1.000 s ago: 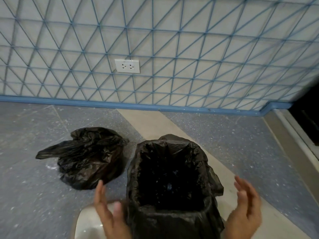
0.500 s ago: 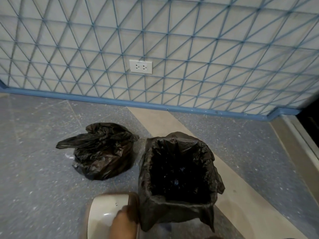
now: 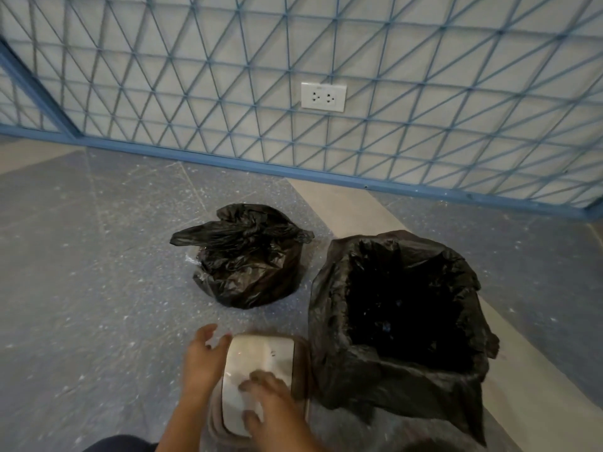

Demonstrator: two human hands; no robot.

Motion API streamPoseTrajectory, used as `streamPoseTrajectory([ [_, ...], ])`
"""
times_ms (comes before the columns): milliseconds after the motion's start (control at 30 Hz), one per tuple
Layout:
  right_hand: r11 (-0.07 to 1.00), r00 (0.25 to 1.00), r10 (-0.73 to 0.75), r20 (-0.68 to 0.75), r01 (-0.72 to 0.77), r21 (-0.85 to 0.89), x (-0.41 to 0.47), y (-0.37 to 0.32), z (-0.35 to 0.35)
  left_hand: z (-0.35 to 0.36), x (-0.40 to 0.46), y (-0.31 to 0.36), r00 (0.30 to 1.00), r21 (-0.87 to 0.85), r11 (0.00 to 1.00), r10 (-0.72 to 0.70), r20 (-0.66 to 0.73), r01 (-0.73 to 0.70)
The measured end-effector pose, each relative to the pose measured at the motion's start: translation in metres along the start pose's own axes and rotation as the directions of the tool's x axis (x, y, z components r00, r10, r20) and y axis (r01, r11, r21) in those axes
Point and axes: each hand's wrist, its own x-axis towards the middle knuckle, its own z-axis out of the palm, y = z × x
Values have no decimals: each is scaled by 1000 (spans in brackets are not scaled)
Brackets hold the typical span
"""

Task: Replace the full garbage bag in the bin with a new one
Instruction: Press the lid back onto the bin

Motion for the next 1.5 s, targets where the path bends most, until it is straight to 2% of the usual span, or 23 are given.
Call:
streamPoseTrajectory([
  [100, 982, 964, 149, -220, -170, -80, 24, 0, 1, 10, 4, -14, 998, 34, 999, -44, 52, 42],
  [167, 956, 919, 281, -278, -293, -3, 36, 16, -2, 18, 7, -25, 994, 101, 993, -76, 78, 68],
  [267, 894, 878, 438, -193, -403, 195, 41, 41, 2, 29, 13, -39, 985, 107, 985, -145, 97, 135],
  [333, 861, 873, 470, -132, -420, 286, 41, 52, 10, 37, 17, -46, 969, 62, 979, -200, 142, 193],
  [500, 834, 849, 520, -95, -480, 272, 49, 52, 27, 37, 24, -54, 956, 78, 972, -232, 182, 221],
  [600, 857, 845, 501, -188, -454, 244, 52, 36, 25, 20, 25, -40, 963, 83, 976, -212, 169, 200],
  [733, 925, 885, 376, -276, -340, 169, 43, -18, 5, -29, 8, -2, 995, 91, 993, -84, 53, 79],
  [867, 977, 902, 213, -377, -197, 79, 24, -88, -28, -78, -29, 47, 991, -17, 1000, 5, -131, -8],
  [933, 990, 877, 133, -462, -139, 21, 9, -121, -56, -91, -46, 77, 976, 10, 996, 85, -202, -84],
  [1000, 995, 821, 55, -568, -93, -38, -6, -140, -92, -95, -62, 110, 948, 66, 978, 206, -244, -196],
  [1067, 996, 745, 3, -667, -62, -65, -22, -143, -132, -83, -77, 144, 913, 19, 945, 320, -255, -326],
  [1233, 996, 559, 85, -825, -53, 66, -59, -107, -225, -3, -120, 210, 857, -240, 823, 487, -169, -515],
  [1300, 987, 514, 158, -843, -82, 135, -71, -83, -248, 30, -135, 220, 852, -340, 791, 518, -70, -509],
  [1400, 969, 501, 247, -829, -125, 213, -80, -48, -268, 66, -151, 227, 848, -355, 811, 523, 87, -464],
  [1500, 953, 520, 303, -799, -146, 266, -77, -19, -270, 85, -151, 222, 851, -286, 848, 500, 157, -446],
])
